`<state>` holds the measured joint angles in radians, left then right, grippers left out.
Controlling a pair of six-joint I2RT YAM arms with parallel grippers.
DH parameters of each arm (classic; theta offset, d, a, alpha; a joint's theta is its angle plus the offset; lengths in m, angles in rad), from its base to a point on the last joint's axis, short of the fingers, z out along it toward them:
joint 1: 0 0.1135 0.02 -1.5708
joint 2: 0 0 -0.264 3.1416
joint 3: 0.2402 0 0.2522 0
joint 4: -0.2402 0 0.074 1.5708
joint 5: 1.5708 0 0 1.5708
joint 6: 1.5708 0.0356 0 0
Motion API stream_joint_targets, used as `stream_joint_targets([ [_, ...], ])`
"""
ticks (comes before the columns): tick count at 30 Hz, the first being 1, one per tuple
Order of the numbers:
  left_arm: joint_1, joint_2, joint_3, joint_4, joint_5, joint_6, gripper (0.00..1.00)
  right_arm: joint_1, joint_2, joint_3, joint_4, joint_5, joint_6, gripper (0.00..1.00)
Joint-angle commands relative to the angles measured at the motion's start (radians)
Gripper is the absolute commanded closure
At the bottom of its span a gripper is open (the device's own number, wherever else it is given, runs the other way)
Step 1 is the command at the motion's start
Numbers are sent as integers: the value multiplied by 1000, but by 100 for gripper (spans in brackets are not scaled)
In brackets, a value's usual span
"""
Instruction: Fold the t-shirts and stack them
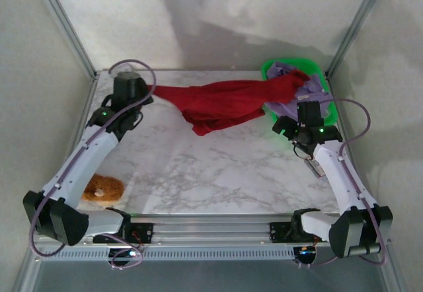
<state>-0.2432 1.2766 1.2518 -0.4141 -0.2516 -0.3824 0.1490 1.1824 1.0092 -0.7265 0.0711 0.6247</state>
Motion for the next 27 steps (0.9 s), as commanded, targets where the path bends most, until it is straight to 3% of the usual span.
stream_joint_targets([
  [1, 159, -37, -119, 2, 244, 18, 100, 14, 12, 23, 23, 1, 20, 1],
  [3, 263, -69, -167, 29, 381, -25, 100, 22, 16, 18, 36, -1, 17, 1],
  [5, 321, -73, -183, 31, 437, -32, 100, 26, 23, 19, 37, -2, 9, 1],
  [10, 375, -50, -185, -3, 427, -11, 100, 43, 28, 28, 52, -12, 5, 2],
  [13, 377, -43, -220, 21, 492, -12, 100, 52, 64, 67, 75, -49, -29, 4],
  [19, 366, -43, -319, 84, 548, -48, 100, 54, 290, 375, -50, -82, -223, 10],
  [24, 365, -33, -345, 132, 574, -72, 100, 58, 537, 628, -108, -160, -289, 29],
  [27, 364, 2, -328, 147, 597, -73, 100, 71, 685, 794, -161, -110, -354, 36],
])
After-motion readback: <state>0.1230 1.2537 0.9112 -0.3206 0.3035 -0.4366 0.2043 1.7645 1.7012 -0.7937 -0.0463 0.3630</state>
